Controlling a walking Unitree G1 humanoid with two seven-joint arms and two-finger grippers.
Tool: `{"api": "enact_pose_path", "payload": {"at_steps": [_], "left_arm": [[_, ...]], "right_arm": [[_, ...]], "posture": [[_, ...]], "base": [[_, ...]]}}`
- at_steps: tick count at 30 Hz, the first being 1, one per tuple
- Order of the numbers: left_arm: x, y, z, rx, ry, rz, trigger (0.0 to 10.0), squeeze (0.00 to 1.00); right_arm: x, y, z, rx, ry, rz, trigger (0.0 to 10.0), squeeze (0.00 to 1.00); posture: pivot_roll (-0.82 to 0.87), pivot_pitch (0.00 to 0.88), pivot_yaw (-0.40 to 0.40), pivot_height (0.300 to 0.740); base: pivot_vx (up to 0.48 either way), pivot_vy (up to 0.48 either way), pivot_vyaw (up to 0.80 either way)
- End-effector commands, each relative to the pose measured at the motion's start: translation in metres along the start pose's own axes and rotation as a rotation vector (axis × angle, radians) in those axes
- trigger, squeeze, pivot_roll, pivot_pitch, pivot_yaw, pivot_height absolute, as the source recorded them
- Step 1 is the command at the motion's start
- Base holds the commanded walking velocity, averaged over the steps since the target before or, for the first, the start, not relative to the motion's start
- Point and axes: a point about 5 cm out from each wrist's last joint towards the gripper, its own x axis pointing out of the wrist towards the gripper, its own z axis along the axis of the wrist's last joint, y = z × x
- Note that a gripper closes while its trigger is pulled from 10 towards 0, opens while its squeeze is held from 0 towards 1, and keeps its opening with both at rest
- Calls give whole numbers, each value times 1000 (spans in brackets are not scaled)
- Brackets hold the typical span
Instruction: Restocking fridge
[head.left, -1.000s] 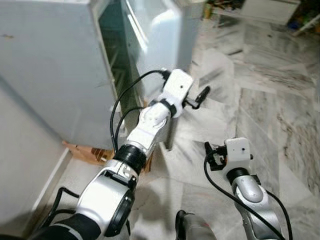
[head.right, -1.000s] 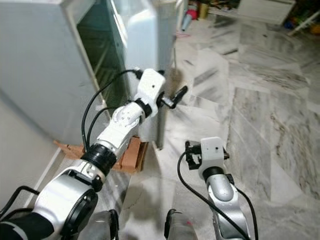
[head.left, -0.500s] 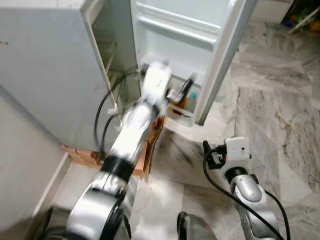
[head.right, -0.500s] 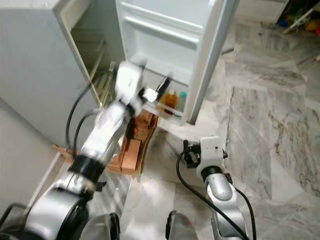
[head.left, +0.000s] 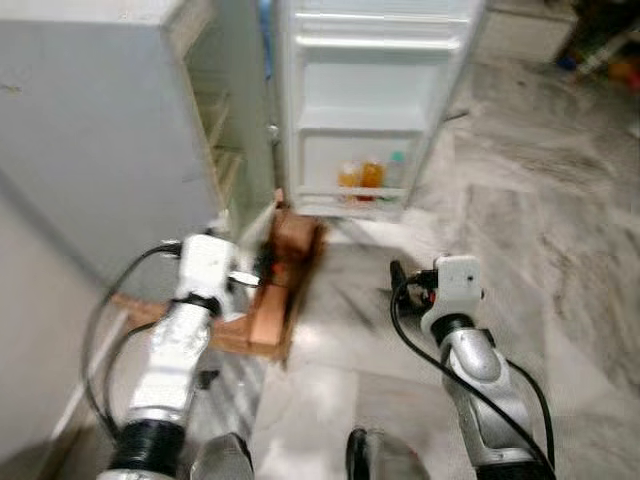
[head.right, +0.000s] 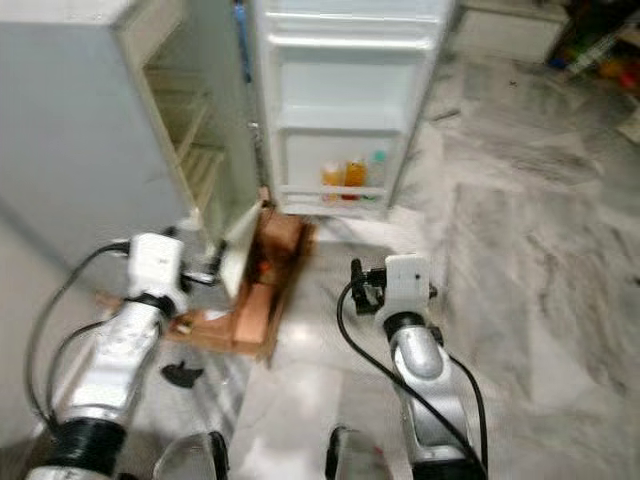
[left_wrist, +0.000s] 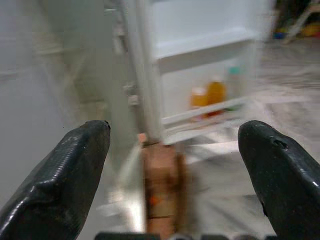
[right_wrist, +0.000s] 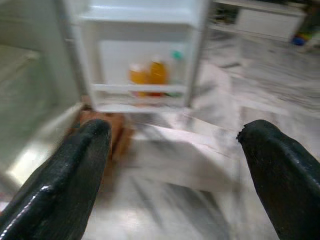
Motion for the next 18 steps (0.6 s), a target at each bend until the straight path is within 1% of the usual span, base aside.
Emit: {"api": "enact_pose_path", "payload": {"at_steps": [1,3,8,12,18], "left_arm": [[-3,-9,0,-1,13,-31,10000,0],[-4,-10,2,-24,26,-21,10000,0],[-2,-13,4,-18,29,-22,10000,0],[-2,-13,4,-16,32,-26,10000,0],[-1,-14,5,-9,41,-25,10000,0]], "right_arm": [[-2,0,-3,9,9,-5,10000,0],[-2,5,-3,21,4,3,10000,0],[0,6,-3,29,-2,1,10000,0],[0,7,-2,30,-8,2,10000,0],[1,7,0,33,-24,2,10000,0]], "posture": [[-17,95,-7,740],[-17,96,-4,740],[-19,94,0,740],[-21,93,3,740],[-22,94,4,740]], "base": [[0,-446,0],[0,-446,0],[0,-440,0],[258,-401,0],[376,-294,0]]}}
